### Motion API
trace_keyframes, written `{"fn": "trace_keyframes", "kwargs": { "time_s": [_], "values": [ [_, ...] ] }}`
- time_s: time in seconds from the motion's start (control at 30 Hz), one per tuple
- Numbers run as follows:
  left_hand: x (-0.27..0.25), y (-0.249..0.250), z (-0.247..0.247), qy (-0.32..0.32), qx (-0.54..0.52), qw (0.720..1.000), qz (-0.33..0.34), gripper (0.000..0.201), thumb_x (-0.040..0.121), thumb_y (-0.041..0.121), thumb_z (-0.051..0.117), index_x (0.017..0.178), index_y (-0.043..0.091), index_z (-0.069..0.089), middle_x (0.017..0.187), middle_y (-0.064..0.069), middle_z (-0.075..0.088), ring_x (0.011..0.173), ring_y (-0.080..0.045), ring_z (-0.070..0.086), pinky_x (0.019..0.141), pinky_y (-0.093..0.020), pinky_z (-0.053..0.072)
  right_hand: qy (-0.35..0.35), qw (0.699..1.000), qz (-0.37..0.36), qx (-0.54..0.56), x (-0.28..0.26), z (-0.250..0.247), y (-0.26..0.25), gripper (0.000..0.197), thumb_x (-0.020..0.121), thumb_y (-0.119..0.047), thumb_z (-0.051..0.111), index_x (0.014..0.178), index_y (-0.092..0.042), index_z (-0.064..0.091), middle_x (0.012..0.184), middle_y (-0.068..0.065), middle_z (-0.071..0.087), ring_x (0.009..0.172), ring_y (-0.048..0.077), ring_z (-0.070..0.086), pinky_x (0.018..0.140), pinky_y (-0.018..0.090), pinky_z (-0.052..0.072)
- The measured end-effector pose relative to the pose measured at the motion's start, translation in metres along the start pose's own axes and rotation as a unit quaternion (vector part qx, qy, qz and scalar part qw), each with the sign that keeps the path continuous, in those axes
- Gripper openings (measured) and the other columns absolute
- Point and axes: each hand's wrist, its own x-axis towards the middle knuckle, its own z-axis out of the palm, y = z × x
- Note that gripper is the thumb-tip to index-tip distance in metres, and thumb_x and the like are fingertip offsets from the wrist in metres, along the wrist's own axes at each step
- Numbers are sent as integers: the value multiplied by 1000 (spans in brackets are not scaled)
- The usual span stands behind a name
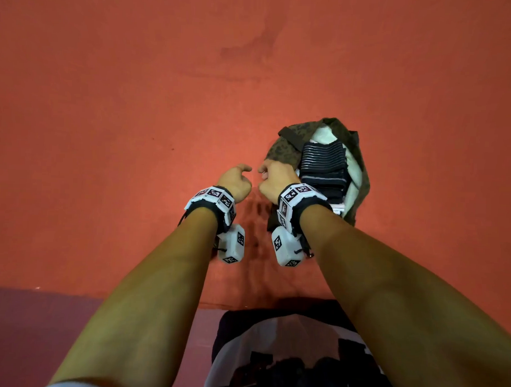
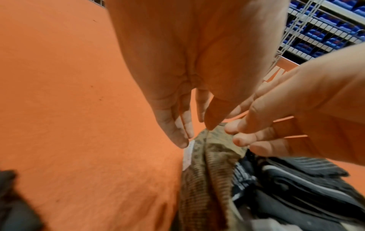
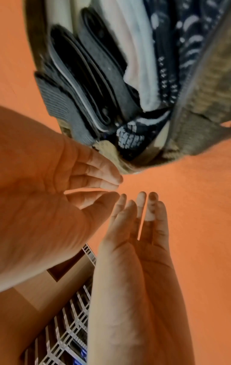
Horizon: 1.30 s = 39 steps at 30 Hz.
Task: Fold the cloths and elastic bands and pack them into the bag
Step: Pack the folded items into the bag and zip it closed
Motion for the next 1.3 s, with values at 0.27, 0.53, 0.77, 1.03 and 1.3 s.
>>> {"fn": "trace_keyframes", "kwargs": {
  "time_s": [0.27, 0.53, 0.77, 1.03, 1.3],
  "values": [
    [-18, -94, -25, 31, -16, 997, -70, 50, 90, 6, 44, 137, 21, 51, 102, -12, 71, 89, -28, 68, 78, -36, 57, -90, 995, -15, -31, 0, 78, -32, 41, 84, -11, 57, 124, -19, 59, 118, 5, 64, 101, 27, 62, 78, 28, 51],
    [-25, -166, -30, 24, -17, 994, -109, 48, 92, 6, 48, 139, 16, 49, 115, -11, 68, 100, -27, 63, 77, -29, 47, -140, 987, -11, -73, 3, 142, -51, 36, 84, -12, 58, 120, -11, 58, 112, 10, 64, 97, 29, 63, 82, 36, 55],
    [-18, -194, -31, 34, -38, 992, -118, 45, 88, 4, 59, 131, 16, 55, 104, -1, 57, 87, -20, 57, 71, -27, 45, -186, 977, 41, -101, 2, 180, -46, 41, 82, -17, 64, 120, -6, 51, 112, 13, 59, 94, 30, 60, 68, 30, 45],
    [-11, -199, -34, 24, -61, 987, -149, 33, 85, 10, 69, 117, 15, 59, 103, -6, 67, 90, -22, 64, 76, -30, 53, -185, 971, 144, -51, 9, 192, -47, 60, 87, -2, 59, 141, 0, 32, 126, 18, 56, 113, 34, 60, 78, 31, 48],
    [-14, -209, -35, 3, -63, 977, -206, 48, 84, 15, 69, 128, 14, 51, 111, -6, 64, 98, -24, 63, 80, -33, 54, -126, 986, 104, -22, 16, 189, -49, 56, 87, 0, 59, 139, -3, 40, 133, 17, 48, 117, 30, 54, 80, 26, 44]
  ]
}}
